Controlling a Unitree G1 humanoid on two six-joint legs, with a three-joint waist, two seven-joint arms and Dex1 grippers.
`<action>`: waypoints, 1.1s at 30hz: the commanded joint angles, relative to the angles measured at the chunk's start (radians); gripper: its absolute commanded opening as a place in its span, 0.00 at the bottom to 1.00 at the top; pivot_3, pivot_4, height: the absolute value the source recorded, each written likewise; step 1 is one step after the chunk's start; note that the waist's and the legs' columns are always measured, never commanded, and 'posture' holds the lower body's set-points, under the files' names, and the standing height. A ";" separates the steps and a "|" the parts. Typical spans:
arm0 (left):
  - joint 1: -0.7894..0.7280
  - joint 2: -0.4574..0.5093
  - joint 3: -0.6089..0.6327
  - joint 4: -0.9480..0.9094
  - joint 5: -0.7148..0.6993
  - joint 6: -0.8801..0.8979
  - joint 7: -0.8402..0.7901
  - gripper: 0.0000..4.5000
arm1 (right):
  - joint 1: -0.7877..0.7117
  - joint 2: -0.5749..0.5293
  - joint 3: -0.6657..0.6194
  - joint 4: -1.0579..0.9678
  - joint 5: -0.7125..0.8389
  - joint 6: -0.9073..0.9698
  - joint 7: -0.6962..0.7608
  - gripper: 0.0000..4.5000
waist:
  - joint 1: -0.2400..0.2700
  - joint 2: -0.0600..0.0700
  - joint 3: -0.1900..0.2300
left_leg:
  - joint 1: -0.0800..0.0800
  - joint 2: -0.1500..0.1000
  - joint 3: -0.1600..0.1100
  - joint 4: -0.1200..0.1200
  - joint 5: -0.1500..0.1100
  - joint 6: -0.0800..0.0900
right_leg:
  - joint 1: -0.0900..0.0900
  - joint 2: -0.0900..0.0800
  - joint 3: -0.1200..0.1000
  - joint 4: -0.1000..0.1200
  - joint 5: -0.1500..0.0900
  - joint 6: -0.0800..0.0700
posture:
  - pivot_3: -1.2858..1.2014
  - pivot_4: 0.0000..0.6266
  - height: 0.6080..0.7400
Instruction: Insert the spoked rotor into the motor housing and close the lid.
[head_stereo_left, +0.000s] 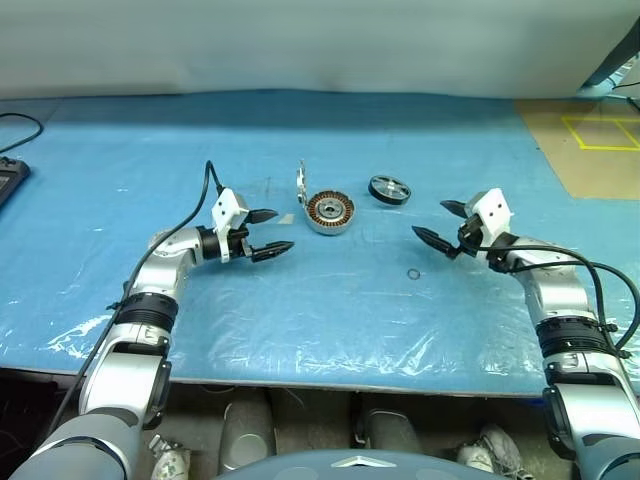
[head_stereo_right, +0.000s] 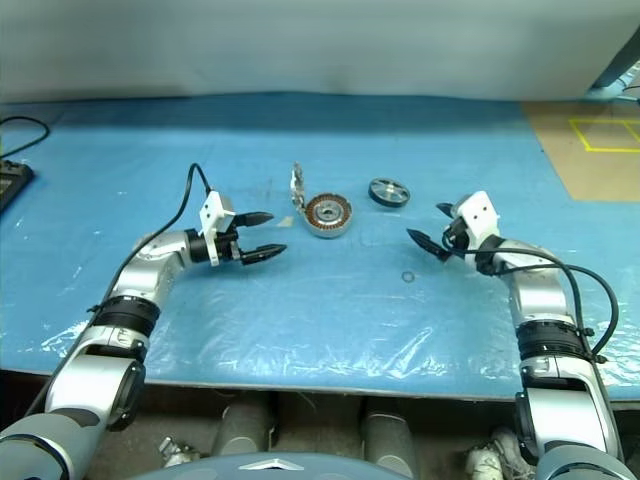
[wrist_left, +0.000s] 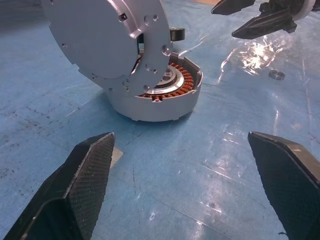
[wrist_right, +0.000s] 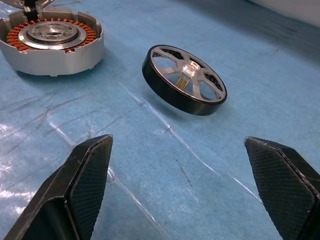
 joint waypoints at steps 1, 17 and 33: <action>-0.007 0.004 0.008 -0.017 -0.009 -0.010 0.001 1.00 | -0.012 0.000 -0.011 -0.011 0.006 -0.018 -0.001 0.99 | 0.000 0.000 0.000 | 0.000 0.000 0.000 0.000 0.000 0.000 | 0.000 0.000 0.000 0.000 0.000 0.000 | 0.52 0.24 1.00; -0.005 0.020 0.013 -0.019 -0.013 -0.001 -0.011 1.00 | -0.009 0.004 -0.008 0.017 -0.006 -0.021 -0.015 0.99 | 0.000 0.000 0.000 | 0.000 0.000 0.000 0.000 0.000 0.000 | 0.000 0.000 0.000 0.000 0.000 0.000 | 0.52 0.24 1.00; -0.020 0.006 0.016 0.024 -0.011 -0.027 -0.005 1.00 | -0.034 0.004 -0.001 0.032 -0.004 -0.012 0.015 0.99 | 0.000 0.000 0.000 | 0.000 0.000 0.000 0.000 0.000 0.000 | 0.000 0.000 0.000 0.000 0.000 0.000 | 0.52 0.24 1.00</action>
